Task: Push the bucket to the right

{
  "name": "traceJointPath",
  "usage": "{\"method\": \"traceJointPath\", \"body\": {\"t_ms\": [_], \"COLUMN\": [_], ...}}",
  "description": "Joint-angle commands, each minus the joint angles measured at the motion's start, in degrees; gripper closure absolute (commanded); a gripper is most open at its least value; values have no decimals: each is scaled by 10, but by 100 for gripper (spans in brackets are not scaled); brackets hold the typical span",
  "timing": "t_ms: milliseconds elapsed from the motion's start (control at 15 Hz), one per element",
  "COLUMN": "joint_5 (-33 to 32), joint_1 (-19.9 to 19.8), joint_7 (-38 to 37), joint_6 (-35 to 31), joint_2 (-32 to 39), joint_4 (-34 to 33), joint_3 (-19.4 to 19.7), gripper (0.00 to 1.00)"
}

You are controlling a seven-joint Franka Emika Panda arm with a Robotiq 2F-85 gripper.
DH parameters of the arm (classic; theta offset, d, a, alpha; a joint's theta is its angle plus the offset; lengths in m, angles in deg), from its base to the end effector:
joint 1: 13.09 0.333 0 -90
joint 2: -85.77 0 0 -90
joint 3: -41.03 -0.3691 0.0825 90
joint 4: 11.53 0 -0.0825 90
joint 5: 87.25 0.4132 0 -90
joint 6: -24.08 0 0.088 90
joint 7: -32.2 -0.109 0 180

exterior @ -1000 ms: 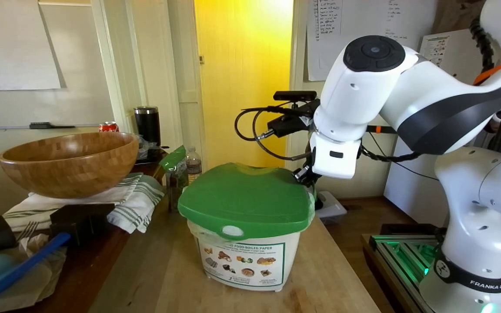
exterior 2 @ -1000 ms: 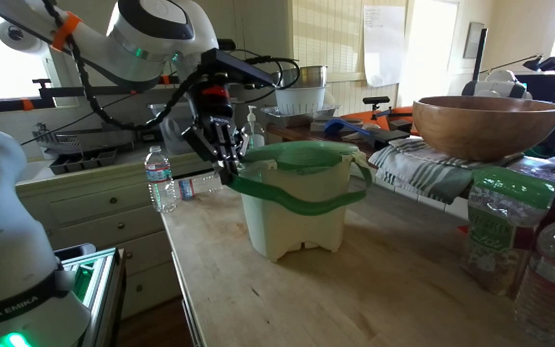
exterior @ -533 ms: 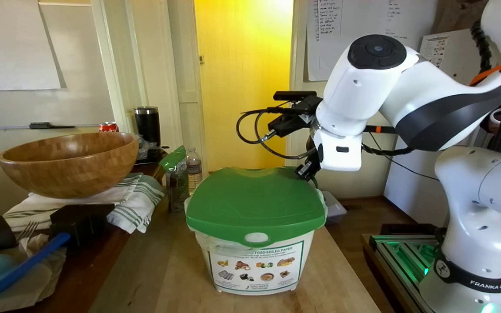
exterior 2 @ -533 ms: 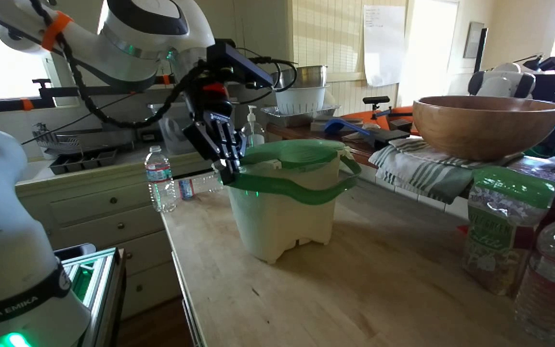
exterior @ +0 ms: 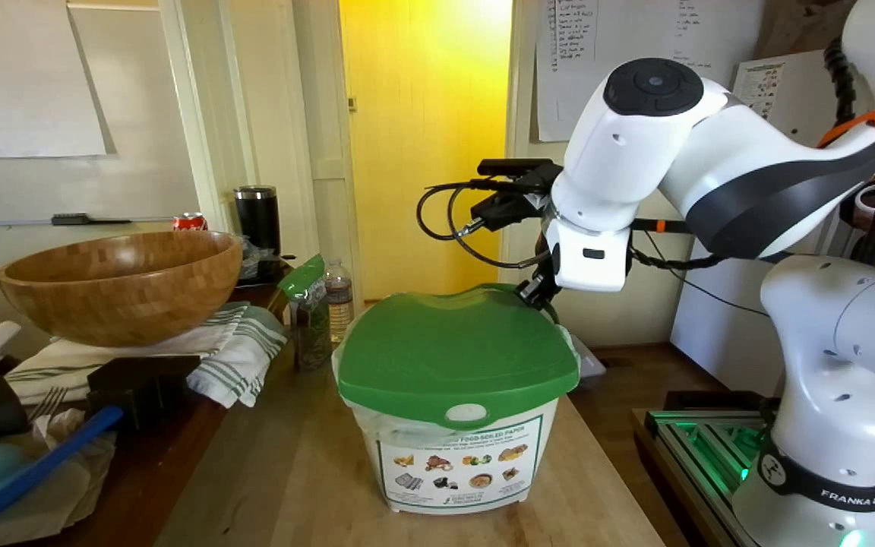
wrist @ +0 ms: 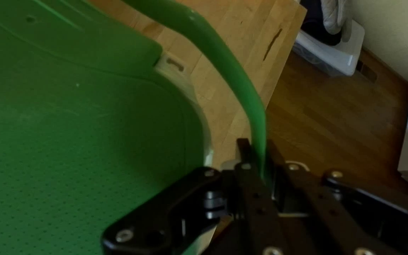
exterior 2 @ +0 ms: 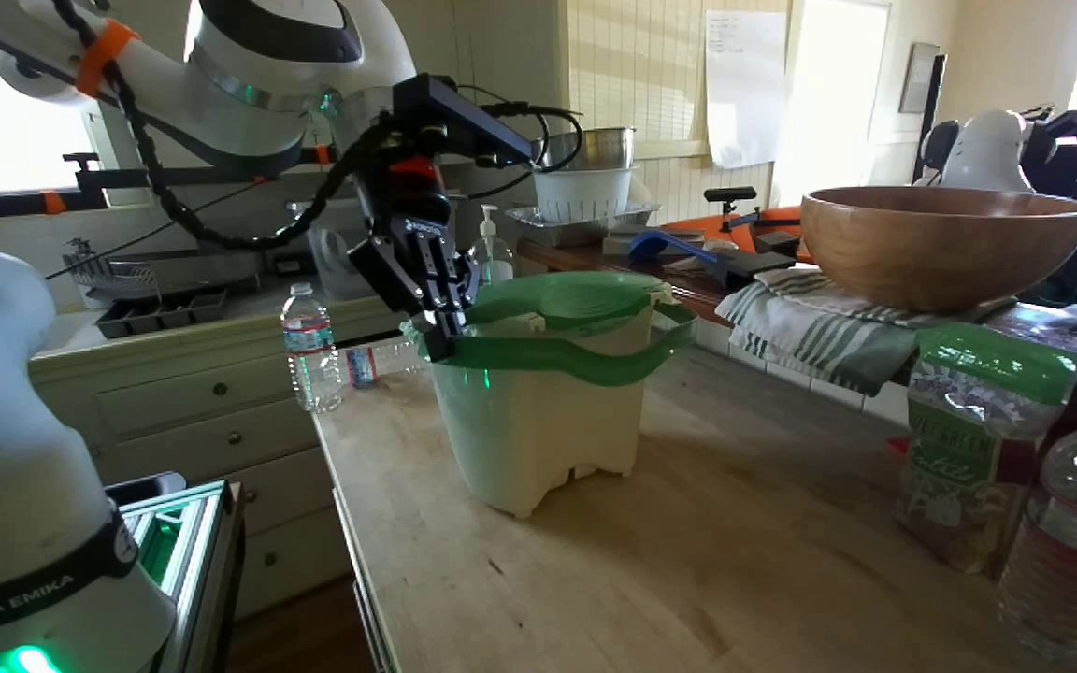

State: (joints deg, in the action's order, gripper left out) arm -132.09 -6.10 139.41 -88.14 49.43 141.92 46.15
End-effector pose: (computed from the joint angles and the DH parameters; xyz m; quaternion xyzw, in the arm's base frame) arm 0.3430 -0.0375 0.4624 0.4028 0.8561 -0.2764 0.1689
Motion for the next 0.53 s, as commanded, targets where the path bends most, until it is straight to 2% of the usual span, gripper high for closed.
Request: {"method": "traceJointPath", "body": {"t_ms": [0,67,467], "joint_5": [-2,0,7], "joint_1": [-7,-8,-11], "joint_7": [-18,-27,-77], "joint_6": [3,6,11], "joint_2": [-8,-6,-6], "joint_4": [8,6,-2], "joint_3": [-6,-8,-12], "gripper": [75,62,19]}}
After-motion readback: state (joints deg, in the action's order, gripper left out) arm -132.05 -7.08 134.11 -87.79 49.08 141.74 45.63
